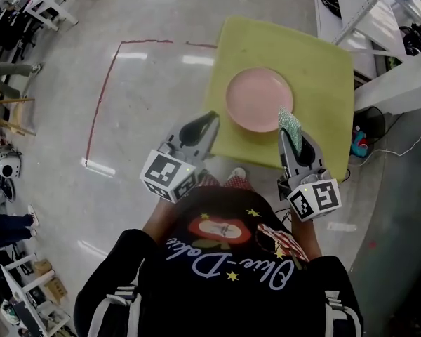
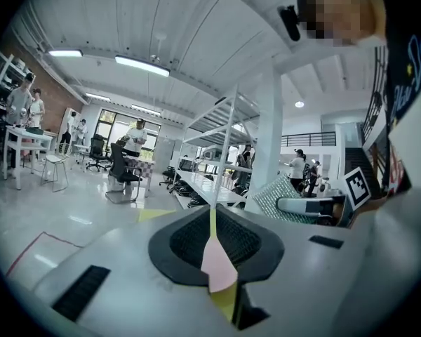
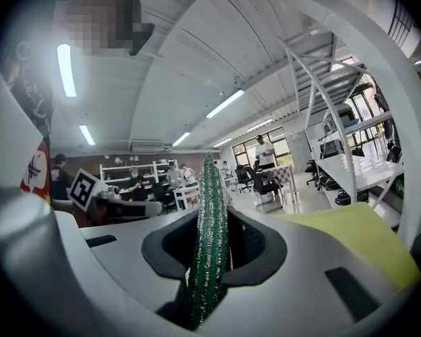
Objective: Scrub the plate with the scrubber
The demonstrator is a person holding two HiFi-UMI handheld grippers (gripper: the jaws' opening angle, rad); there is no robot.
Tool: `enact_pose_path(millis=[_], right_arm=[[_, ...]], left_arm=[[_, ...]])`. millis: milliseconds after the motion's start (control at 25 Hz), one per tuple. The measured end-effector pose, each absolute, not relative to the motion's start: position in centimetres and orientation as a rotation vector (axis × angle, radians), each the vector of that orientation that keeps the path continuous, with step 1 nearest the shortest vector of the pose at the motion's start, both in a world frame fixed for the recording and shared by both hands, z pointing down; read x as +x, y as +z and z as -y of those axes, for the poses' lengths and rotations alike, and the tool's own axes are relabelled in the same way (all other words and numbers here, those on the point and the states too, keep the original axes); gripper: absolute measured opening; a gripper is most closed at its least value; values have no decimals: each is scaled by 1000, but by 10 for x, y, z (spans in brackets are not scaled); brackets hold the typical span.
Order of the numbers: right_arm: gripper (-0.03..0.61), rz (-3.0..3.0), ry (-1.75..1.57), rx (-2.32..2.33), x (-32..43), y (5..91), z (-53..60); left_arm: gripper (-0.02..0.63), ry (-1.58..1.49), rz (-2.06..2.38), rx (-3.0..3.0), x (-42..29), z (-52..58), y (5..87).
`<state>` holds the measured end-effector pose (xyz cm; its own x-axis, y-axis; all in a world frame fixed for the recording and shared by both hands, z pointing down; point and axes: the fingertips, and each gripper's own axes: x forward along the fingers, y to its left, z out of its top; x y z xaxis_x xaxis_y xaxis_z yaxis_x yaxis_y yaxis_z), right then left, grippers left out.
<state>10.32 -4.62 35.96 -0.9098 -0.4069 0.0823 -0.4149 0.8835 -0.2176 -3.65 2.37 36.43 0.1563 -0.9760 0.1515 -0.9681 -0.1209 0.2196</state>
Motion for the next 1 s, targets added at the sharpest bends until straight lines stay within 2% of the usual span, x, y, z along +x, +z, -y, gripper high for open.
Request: enact_pose_path(millis=[480,800,840,920,1000], right_arm=[[61,2884,360,795,68,391,86],[61,2723,315,865,9,427,120],[61,2701,312,870,3,434,124],[61,2660,293,867,-6,450,133],[61,2620,268,858,-15,466,139]], left_arm=[[6,25,1752,2155,-92,25,404],[7,102,1536,2216,-127,81,431],[17,115,1505,2218,-129,86,438],[101,141,1441,2222,-130,97,453],[92,176,1393,2227,-132,106,467]])
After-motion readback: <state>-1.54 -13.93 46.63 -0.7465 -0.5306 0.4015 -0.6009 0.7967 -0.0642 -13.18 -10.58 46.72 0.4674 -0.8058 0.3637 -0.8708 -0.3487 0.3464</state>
